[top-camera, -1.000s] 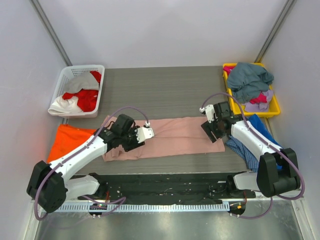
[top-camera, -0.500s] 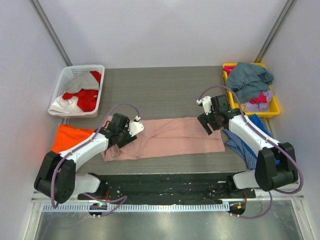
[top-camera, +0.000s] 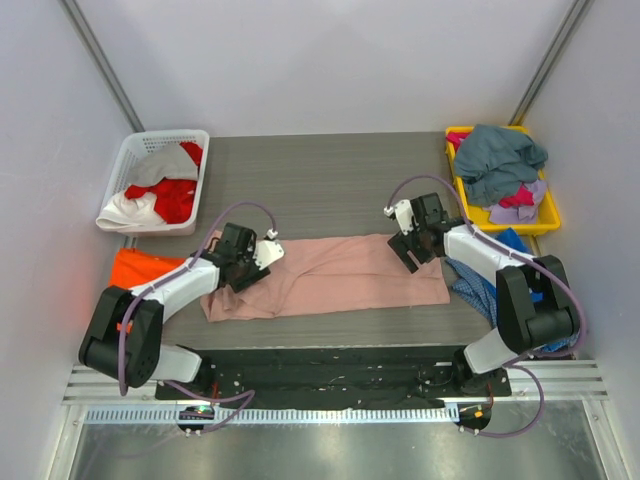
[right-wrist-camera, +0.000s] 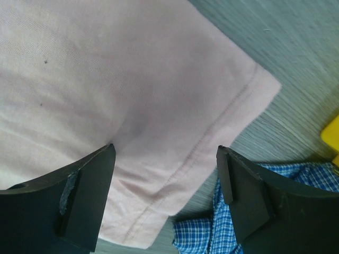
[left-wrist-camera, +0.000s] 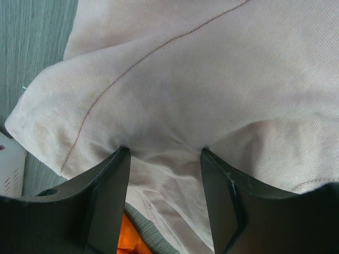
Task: Fold and stack the t-shirts
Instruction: Rotate the tshirt 90 degrees
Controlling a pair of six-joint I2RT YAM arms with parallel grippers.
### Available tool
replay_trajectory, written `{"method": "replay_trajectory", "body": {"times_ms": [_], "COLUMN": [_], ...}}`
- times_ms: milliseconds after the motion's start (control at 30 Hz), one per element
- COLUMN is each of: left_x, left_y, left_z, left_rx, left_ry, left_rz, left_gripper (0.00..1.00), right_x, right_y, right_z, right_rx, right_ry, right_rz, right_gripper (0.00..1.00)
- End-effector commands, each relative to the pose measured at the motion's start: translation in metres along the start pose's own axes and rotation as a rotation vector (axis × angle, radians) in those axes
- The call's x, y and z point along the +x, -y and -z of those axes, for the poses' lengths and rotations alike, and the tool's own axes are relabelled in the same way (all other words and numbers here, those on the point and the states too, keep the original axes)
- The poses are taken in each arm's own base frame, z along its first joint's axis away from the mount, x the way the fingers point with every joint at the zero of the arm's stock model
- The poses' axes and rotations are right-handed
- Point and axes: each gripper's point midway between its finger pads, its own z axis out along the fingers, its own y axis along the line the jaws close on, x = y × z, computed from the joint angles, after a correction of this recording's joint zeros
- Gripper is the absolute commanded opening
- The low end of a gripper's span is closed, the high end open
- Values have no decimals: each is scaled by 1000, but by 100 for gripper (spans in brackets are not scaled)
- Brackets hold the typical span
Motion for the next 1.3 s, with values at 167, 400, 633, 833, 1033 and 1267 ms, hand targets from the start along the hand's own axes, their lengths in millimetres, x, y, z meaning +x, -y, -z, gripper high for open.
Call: {"method": "replay_trajectory", "body": {"times_ms": [167,400,633,833,1033,1267], "left_x": [1,-4,-27,-67,-127,-168], "left_y": [-10,-34,-67,-108,-176,-202], "left_z": [-16,-41,-72,-94,-110,-139], "left_rx": [-22,-35,-23,-45,-172,-241], "left_ry": [-20,-89,-130,-152,-93,-64], "left_rz": [-10,18,74,144,230,233], "left_gripper": [60,60,59,59,59,59], "right_x": [13,24,33,30,17,5], "right_y": [-14,-26,-42,-64,-96,-134], "right_z": [-28,-20,-9,-2,11,14], "right_rx": [-36,-66,-101,-152,-217,-271], "right_ry": [-33,-29,-42,-24,28,64], "right_rz": [94,130,193,258,344,445], "right_gripper": [85,85,85,85,85,85]}}
